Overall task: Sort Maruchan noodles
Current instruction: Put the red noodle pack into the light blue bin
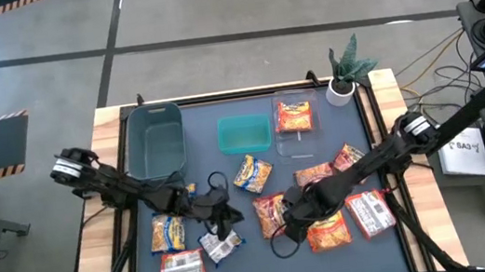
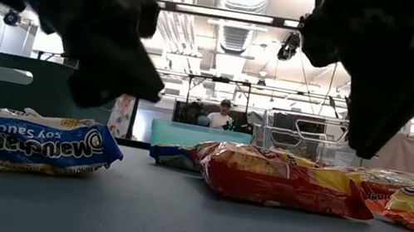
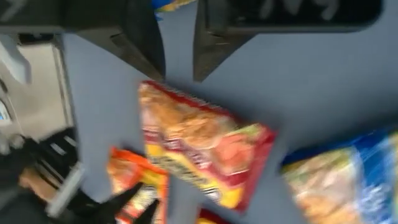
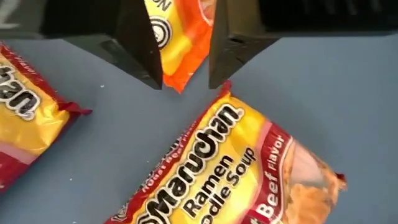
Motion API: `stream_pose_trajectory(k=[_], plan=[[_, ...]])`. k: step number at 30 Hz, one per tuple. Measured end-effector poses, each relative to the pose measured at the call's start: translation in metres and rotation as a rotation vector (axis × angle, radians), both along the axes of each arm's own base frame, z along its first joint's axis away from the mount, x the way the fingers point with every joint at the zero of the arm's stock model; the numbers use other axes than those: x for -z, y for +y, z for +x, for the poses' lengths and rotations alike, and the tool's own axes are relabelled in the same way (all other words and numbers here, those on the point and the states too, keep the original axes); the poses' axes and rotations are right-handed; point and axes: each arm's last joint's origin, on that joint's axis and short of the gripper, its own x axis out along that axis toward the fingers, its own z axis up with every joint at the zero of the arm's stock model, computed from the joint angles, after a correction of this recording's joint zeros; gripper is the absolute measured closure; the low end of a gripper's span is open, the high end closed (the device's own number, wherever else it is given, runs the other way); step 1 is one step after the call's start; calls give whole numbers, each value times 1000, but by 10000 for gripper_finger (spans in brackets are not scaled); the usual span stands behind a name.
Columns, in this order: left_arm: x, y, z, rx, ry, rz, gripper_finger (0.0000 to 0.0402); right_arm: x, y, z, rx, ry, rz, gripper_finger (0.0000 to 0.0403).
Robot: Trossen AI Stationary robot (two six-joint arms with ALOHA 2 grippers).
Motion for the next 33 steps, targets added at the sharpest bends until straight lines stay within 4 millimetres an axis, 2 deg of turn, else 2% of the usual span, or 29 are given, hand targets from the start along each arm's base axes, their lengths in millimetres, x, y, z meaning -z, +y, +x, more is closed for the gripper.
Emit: stream_pose_trajectory(k=[3,5,13,17,21,26,30,33], plan=[[12,0,1,-68,29,6,300,4,-3,0,23,-16,-87,268],[20,0,2,-86,57,23,293,7,-4,1,17,-28,-126,284],[30,-8,27,-80,69,66,320,25,-2,6,-32,-52,-154,385],[31,-9,31,-63,80,33,318,31,-1,9,-39,-95,-154,393],[34,-8,29,-85,97,-14,285,39,0,11,-37,-117,-145,394],[35,-8,30,-113,92,-61,219,48,2,15,-37,-142,-134,394],[30,-10,34,-94,14,-121,172,51,3,17,-38,-160,-138,394],[29,-11,37,-101,-13,-147,151,51,3,17,-43,-165,-145,394]])
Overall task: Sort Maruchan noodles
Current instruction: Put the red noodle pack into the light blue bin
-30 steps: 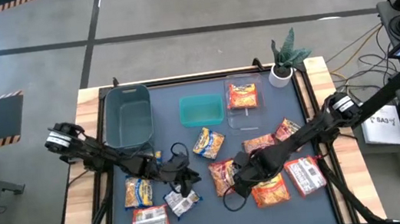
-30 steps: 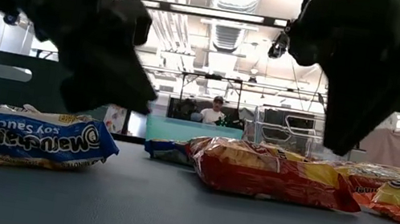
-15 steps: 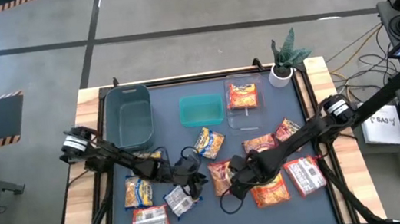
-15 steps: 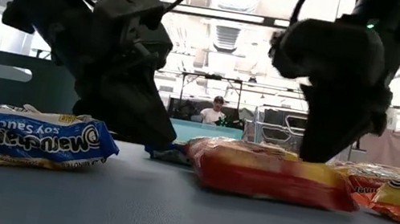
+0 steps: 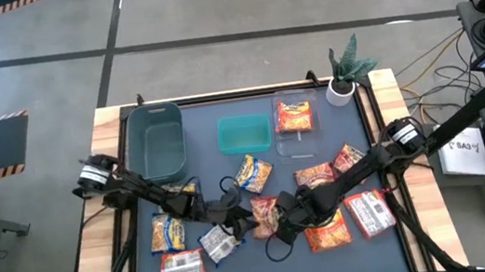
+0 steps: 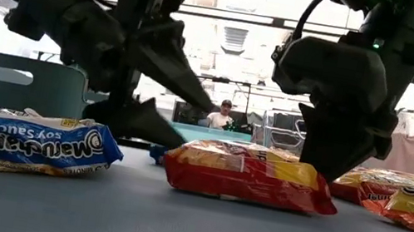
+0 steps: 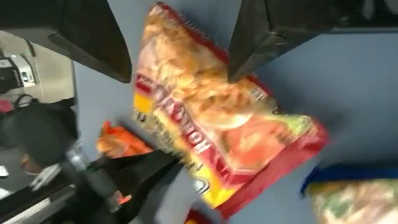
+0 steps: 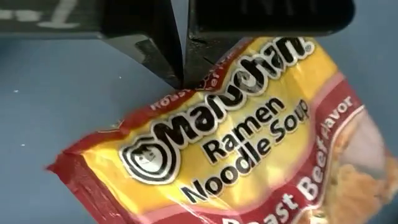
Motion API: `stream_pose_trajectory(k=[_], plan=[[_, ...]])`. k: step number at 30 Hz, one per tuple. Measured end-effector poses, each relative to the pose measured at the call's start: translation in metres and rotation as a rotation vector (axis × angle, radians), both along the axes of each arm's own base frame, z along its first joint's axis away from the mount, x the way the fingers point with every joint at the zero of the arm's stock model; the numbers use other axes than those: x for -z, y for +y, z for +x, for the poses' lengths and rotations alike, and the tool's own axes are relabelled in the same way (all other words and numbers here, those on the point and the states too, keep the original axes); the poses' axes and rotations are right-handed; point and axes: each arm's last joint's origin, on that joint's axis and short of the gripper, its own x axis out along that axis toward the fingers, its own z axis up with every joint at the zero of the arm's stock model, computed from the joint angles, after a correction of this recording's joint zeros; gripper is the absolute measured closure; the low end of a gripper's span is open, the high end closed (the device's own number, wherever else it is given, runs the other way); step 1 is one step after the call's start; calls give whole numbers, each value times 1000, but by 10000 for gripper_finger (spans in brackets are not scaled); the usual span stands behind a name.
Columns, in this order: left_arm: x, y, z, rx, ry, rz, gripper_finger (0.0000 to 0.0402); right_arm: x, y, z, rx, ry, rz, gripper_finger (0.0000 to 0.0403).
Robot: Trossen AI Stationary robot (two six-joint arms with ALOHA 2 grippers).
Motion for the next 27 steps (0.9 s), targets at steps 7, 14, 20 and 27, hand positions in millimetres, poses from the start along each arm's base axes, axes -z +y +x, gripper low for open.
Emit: stream_pose_trajectory(k=[7,14,20,27], plan=[[14,3,-2,-67,55,-14,142,4,1,3,-5,-21,-13,394],[14,1,-2,-79,51,-8,143,5,1,4,-4,-23,-14,394],[20,-1,4,-84,54,7,153,5,1,5,-7,-36,-16,394],[24,-5,16,-84,1,3,167,5,2,6,-13,-45,-18,394]])
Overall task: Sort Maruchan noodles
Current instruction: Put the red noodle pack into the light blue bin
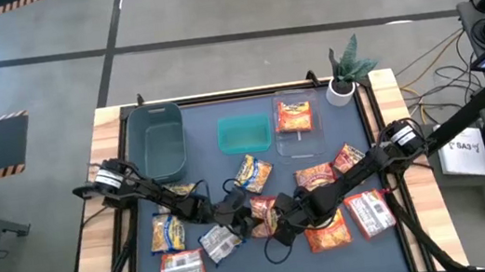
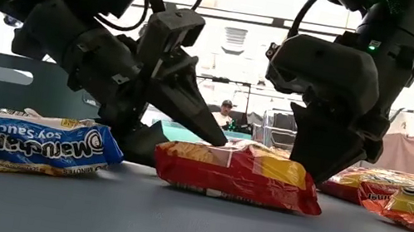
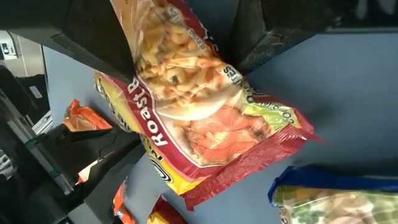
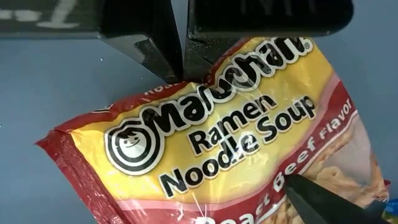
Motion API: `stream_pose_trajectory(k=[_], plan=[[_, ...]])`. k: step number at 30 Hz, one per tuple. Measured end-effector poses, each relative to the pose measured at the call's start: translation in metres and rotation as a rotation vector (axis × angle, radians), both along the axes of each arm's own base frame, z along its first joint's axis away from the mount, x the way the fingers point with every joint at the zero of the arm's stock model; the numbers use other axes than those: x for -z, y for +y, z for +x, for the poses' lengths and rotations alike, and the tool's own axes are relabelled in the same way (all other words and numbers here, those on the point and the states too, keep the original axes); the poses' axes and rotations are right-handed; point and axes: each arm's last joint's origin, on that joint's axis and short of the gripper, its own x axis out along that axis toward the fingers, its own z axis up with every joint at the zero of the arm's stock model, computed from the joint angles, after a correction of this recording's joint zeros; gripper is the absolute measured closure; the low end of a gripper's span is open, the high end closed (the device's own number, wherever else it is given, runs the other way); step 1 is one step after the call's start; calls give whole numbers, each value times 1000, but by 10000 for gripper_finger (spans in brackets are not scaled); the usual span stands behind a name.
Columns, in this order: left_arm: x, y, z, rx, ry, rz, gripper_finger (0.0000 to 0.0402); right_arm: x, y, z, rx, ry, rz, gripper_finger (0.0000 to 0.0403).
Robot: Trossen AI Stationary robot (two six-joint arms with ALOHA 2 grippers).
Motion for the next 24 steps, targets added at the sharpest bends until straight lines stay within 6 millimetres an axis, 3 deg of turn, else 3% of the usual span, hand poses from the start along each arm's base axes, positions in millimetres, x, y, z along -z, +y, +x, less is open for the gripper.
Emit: stream_pose_trajectory(k=[6,16,24], plan=[[0,0,0,1,3,4,179,0,0,0,-2,-1,-7,394],[-1,0,1,-3,-8,-11,251,0,0,0,-10,0,-15,394],[-1,-1,0,5,-7,-8,251,-2,0,-1,-10,-2,-12,389]])
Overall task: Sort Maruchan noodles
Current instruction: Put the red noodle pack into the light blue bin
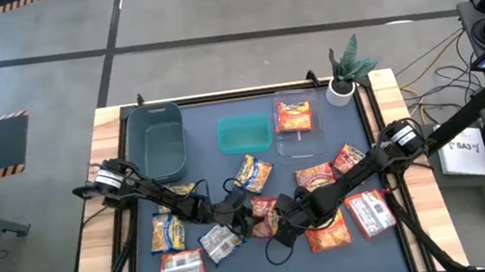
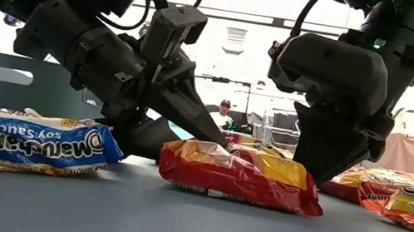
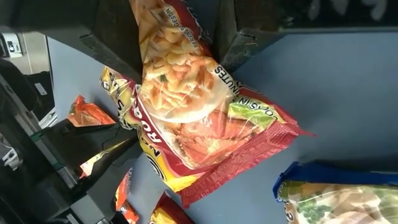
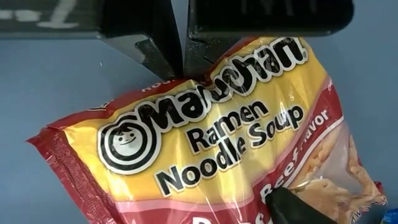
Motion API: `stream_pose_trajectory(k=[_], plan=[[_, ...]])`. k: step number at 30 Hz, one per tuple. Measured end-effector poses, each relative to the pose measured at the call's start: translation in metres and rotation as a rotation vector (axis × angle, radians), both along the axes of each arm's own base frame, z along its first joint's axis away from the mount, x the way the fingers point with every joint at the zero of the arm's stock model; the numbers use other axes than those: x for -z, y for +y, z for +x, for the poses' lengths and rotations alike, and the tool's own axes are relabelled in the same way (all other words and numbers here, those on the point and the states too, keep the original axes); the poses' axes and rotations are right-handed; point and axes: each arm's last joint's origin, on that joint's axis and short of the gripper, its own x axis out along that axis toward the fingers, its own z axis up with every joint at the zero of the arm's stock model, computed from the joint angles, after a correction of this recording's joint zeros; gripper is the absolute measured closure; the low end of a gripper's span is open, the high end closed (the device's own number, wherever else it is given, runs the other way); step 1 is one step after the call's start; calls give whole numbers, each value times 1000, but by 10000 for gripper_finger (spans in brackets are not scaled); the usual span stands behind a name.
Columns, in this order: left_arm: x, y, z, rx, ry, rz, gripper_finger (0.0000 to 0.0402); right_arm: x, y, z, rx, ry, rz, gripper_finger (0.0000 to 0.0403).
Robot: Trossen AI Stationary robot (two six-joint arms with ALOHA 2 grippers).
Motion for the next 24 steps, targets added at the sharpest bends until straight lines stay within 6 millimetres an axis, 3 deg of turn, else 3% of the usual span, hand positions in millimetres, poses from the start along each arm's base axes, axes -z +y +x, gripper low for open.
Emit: stream_pose_trajectory(k=[12,24], plan=[[-6,-2,0,38,-11,6,253,-8,-2,-5,11,24,19,310],[-24,-2,-2,77,-66,39,270,-56,-10,-21,-15,-41,28,271]])
